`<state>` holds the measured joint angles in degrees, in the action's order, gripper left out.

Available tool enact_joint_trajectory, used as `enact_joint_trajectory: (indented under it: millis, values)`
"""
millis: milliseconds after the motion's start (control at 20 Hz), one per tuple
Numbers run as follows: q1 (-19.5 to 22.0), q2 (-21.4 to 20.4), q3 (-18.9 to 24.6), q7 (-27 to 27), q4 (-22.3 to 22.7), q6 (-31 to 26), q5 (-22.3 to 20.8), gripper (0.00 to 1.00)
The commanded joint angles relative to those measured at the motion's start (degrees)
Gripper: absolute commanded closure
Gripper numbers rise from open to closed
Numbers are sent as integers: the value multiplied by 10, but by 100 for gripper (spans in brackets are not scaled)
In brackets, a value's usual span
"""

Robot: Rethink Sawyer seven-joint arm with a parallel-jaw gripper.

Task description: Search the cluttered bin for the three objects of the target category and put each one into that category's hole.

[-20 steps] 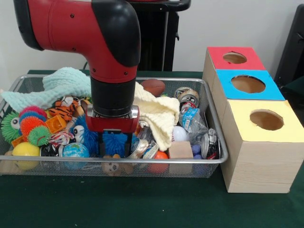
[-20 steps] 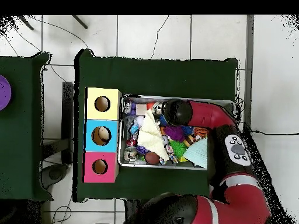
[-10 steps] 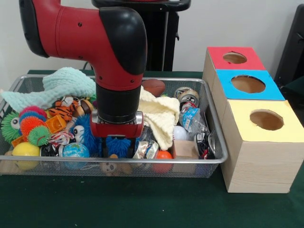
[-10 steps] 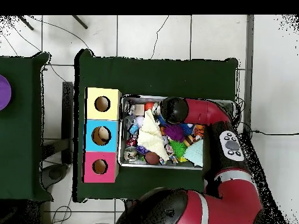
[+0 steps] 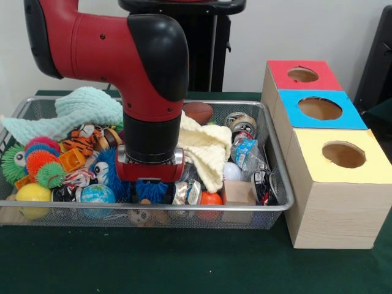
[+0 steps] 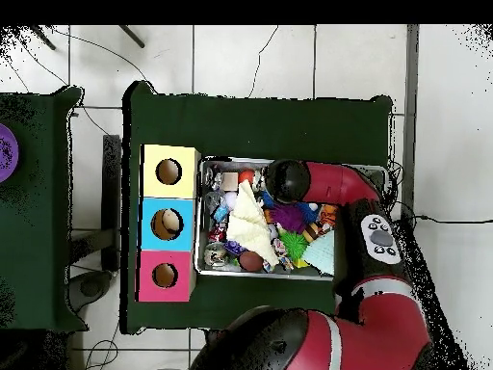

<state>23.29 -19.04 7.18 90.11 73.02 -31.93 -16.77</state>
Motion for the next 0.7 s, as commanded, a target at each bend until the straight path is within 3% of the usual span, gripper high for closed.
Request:
enact_joint_trajectory:
  millis: [50,700]
  values:
    - [-17,56,47,16,-37,29,-14,0]
    - [-21,97,48,4,-83,45,-21,0]
